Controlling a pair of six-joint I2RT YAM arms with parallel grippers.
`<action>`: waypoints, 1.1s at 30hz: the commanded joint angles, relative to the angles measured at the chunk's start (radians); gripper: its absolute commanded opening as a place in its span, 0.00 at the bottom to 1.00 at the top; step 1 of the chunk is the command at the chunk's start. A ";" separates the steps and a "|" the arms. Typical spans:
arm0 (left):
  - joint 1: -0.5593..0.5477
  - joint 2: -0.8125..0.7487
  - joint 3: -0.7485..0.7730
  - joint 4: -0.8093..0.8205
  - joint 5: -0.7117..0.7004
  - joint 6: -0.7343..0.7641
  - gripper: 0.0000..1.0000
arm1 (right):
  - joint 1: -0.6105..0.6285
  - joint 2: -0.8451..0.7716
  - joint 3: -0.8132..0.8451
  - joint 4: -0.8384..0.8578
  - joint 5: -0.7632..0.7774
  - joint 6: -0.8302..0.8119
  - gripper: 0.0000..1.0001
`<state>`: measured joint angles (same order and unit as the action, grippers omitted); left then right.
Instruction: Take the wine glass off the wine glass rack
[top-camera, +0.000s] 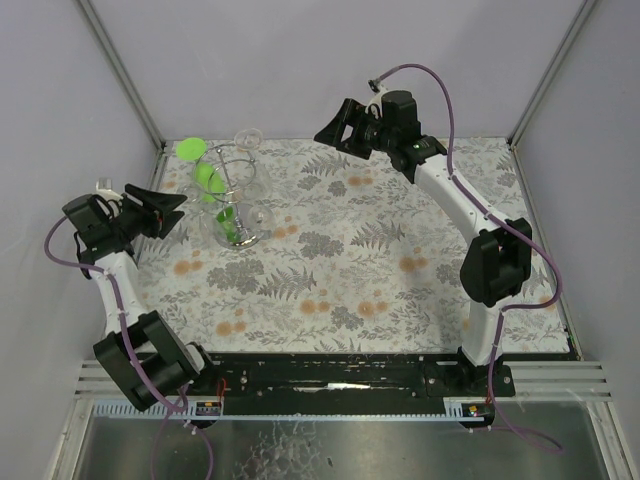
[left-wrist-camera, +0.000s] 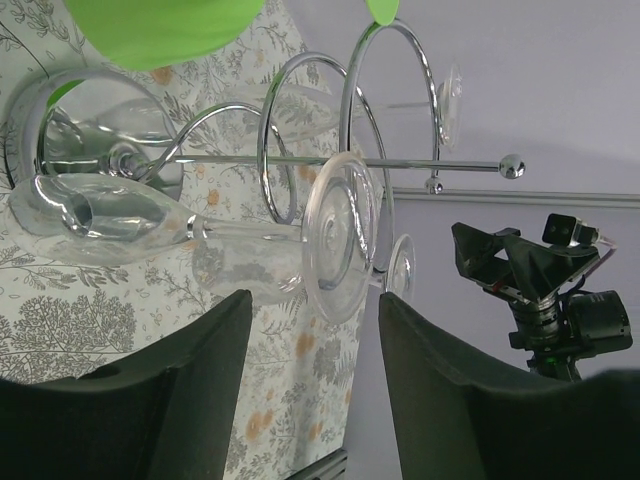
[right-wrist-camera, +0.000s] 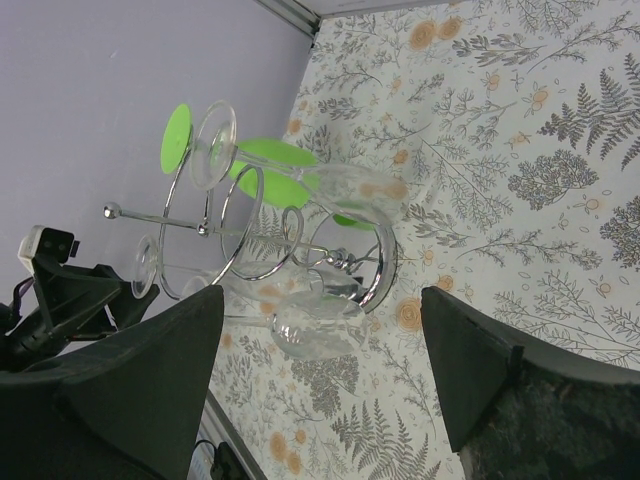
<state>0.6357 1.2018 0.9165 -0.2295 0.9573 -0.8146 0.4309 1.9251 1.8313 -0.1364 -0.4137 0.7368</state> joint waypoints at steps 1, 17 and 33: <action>0.002 0.008 -0.020 0.123 0.043 -0.055 0.51 | -0.004 -0.063 0.004 0.037 -0.033 -0.009 0.86; 0.002 0.032 -0.063 0.208 0.058 -0.115 0.31 | -0.011 -0.058 0.009 0.038 -0.036 -0.010 0.86; 0.001 0.084 -0.049 0.265 0.082 -0.153 0.08 | -0.011 -0.040 0.035 0.028 -0.031 -0.011 0.85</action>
<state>0.6357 1.2686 0.8566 -0.0181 1.0145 -0.9581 0.4244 1.9213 1.8309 -0.1375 -0.4145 0.7353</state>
